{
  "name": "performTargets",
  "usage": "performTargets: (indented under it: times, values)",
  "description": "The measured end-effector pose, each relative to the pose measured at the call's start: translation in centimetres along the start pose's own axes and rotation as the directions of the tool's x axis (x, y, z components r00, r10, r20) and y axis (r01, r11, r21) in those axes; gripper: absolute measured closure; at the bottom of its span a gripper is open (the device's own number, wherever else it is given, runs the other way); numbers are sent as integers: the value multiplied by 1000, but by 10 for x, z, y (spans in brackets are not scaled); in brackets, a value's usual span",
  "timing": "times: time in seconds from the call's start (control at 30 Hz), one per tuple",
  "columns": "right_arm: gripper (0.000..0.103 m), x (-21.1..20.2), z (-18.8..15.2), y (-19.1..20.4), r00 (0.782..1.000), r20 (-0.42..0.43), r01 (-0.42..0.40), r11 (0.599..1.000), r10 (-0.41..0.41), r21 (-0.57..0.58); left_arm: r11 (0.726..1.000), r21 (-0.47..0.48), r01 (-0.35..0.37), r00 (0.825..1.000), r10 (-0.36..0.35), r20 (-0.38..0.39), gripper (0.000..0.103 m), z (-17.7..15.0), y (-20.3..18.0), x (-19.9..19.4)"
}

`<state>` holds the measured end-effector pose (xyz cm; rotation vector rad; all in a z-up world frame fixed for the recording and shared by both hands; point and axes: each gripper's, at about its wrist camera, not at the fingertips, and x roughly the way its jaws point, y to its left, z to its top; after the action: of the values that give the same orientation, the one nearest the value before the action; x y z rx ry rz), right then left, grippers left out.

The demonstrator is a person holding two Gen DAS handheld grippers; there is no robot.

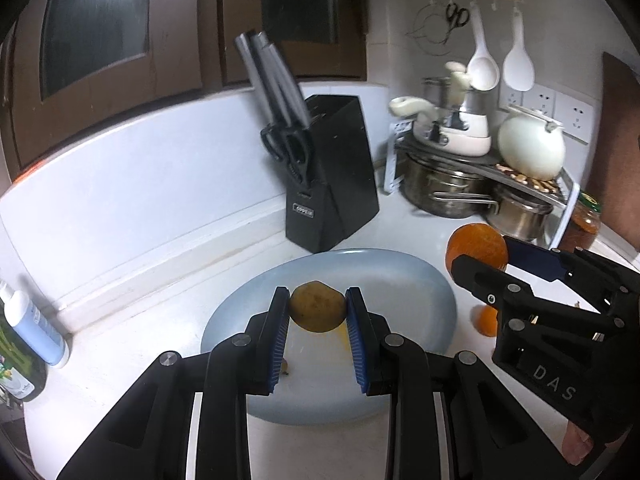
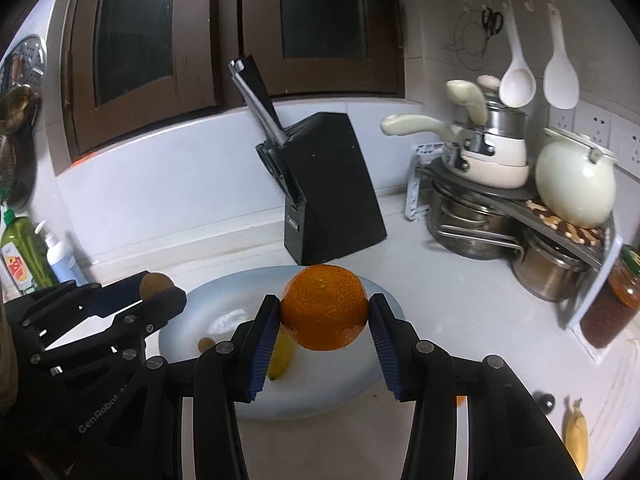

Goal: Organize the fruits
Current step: 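Carry the orange in the right tool while the left tool carries the brown fruit over the plate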

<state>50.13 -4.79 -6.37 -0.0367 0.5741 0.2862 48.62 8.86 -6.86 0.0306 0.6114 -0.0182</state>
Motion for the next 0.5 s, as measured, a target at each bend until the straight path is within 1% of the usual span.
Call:
performTargets:
  times: [0.13, 0.33, 0.5]
  values:
    - [56, 23, 4, 3, 999, -34, -15, 1000, 15, -8, 1000, -5, -16, 1000, 16, -26, 75, 2, 7, 18]
    - [56, 57, 6, 0, 996, -93, -13, 1000, 12, -11, 999, 0, -32, 996, 32, -80, 75, 2, 15, 45]
    - [56, 84, 9, -4, 988, -152, -6, 1000, 5, -9, 1000, -18, -23, 991, 21, -131, 75, 3, 20, 68]
